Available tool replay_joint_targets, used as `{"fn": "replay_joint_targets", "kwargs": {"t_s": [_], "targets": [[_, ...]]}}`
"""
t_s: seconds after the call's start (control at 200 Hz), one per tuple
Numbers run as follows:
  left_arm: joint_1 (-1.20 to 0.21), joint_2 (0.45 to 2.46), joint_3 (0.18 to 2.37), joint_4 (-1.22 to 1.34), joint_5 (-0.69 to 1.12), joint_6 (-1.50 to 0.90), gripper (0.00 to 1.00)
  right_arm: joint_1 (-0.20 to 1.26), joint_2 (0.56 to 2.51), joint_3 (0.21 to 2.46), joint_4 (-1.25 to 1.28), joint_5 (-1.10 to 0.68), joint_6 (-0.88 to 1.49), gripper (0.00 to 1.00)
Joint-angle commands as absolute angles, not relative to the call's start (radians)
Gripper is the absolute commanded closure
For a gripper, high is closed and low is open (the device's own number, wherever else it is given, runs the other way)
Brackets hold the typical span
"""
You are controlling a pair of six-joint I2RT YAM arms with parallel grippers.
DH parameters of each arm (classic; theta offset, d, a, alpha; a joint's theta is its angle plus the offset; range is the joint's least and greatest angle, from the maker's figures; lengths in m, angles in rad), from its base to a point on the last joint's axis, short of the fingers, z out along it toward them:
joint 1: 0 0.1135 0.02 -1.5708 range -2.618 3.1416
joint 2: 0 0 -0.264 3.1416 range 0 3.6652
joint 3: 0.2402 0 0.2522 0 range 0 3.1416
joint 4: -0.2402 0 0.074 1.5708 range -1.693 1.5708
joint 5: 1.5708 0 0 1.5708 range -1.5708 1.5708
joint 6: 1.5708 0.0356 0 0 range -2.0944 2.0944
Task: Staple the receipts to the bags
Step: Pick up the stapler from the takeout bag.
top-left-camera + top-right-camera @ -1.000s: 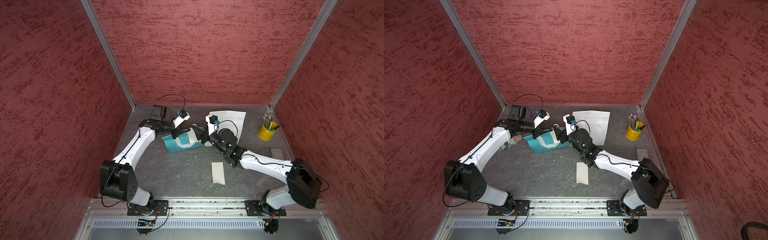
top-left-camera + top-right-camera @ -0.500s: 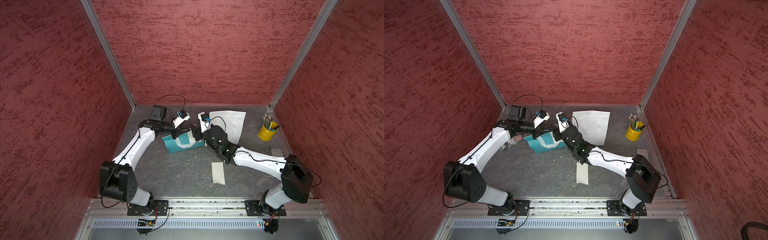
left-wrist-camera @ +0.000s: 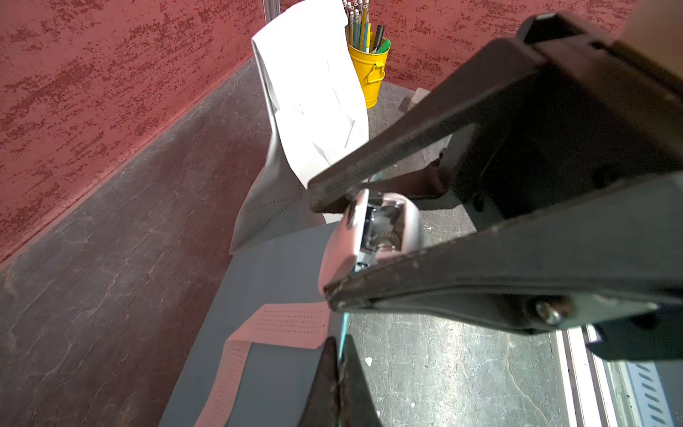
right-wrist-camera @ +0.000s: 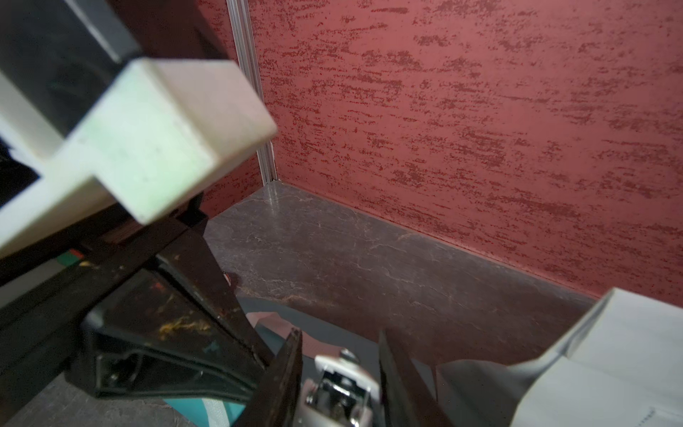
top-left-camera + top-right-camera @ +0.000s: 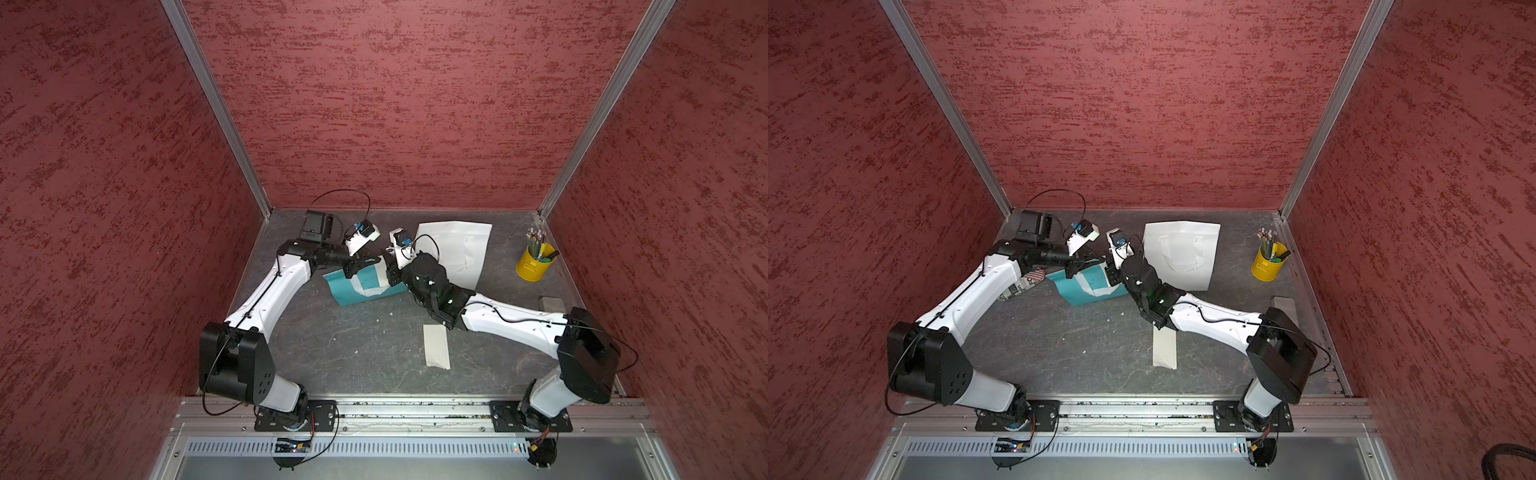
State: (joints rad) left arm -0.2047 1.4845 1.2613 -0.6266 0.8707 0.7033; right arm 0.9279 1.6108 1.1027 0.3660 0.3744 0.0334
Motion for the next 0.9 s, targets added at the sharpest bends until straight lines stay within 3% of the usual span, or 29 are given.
{"fn": "replay_joint_targets", "kwargs": {"t_s": [0.0,0.261,0.606,0.897], "targets": [[-0.199,1.470,1.246,-0.609,0.898,0.692,1.00,0.933,1.626,1.131,0.336,0.414,0.021,0.69],[-0.198,1.471,1.244,-0.606,0.882,0.692,1.00,0.930,1.582,1.098,0.395,0.442,0.022,1.00],[-0.181,1.474,1.253,-0.619,0.855,0.709,1.00,0.780,1.409,1.089,0.402,0.347,0.101,1.00],[-0.144,1.469,1.302,-0.613,0.765,0.736,1.00,0.502,1.289,1.144,-0.267,0.076,0.212,1.00]]}}
